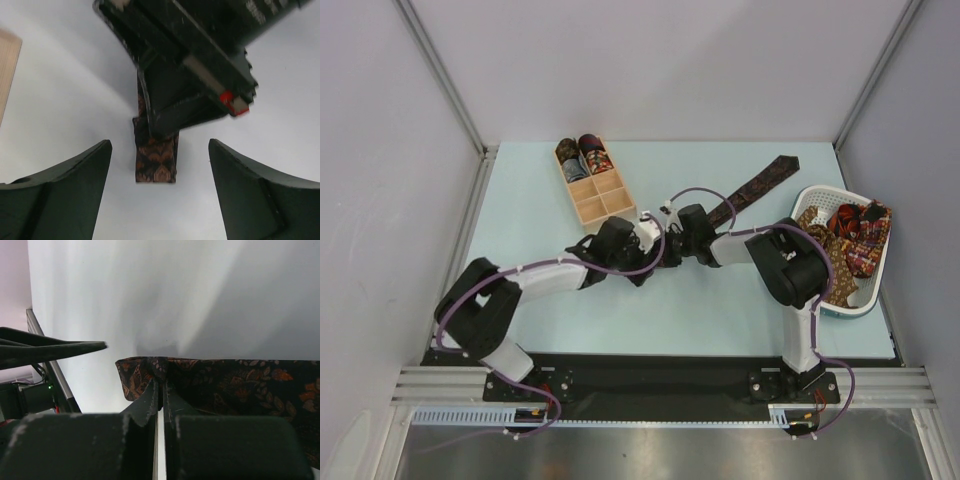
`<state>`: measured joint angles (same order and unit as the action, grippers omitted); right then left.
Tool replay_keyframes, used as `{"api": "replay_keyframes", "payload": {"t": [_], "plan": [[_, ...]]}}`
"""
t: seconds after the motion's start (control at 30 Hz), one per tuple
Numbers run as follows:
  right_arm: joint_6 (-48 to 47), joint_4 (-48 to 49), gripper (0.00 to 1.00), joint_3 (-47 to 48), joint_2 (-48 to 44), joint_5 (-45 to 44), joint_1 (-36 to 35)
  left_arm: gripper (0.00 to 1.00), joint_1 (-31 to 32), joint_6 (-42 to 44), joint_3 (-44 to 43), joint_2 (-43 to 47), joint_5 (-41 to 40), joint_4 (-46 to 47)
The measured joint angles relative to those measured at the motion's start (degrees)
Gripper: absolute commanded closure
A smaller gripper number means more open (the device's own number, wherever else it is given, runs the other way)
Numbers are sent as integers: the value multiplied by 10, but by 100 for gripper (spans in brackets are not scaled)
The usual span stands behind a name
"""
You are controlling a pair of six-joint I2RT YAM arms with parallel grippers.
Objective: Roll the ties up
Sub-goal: Roll the tie
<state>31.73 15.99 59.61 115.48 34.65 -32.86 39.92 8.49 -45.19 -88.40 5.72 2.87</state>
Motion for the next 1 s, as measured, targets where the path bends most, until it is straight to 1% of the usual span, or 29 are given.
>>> {"api": "replay_keyframes", "payload": {"t": [0.1, 0.2, 0.27, 0.37, 0.5, 0.63, 0.73, 0.8, 0.83, 1.0], "plan": [[6, 9, 100, -5, 0, 4, 2, 23, 0, 10, -56, -54, 11, -34], [11, 15, 100, -7, 2, 8, 4, 24, 0, 12, -78, -79, 17, -56], [14, 19, 100, -7, 4, 12, 5, 26, 0, 12, -78, -80, 15, -73], [18, 21, 100, -7, 5, 14, 5, 33, 0, 17, -78, -80, 1, -87], [22, 23, 100, -7, 6, 16, 6, 36, 0, 32, -78, -79, -25, -106], [22, 24, 100, -8, 6, 16, 7, 39, 0, 50, -82, -82, -26, -128], [22, 24, 100, -8, 6, 16, 7, 40, 0, 58, -97, -95, -25, -140], [22, 24, 100, -8, 6, 16, 7, 42, 0, 66, -104, -102, -25, -143], [22, 24, 100, -8, 6, 16, 7, 46, 0, 71, -106, -103, -23, -144], [22, 25, 100, -10, 6, 16, 7, 51, 0, 85, -139, -124, -3, -165]]}}
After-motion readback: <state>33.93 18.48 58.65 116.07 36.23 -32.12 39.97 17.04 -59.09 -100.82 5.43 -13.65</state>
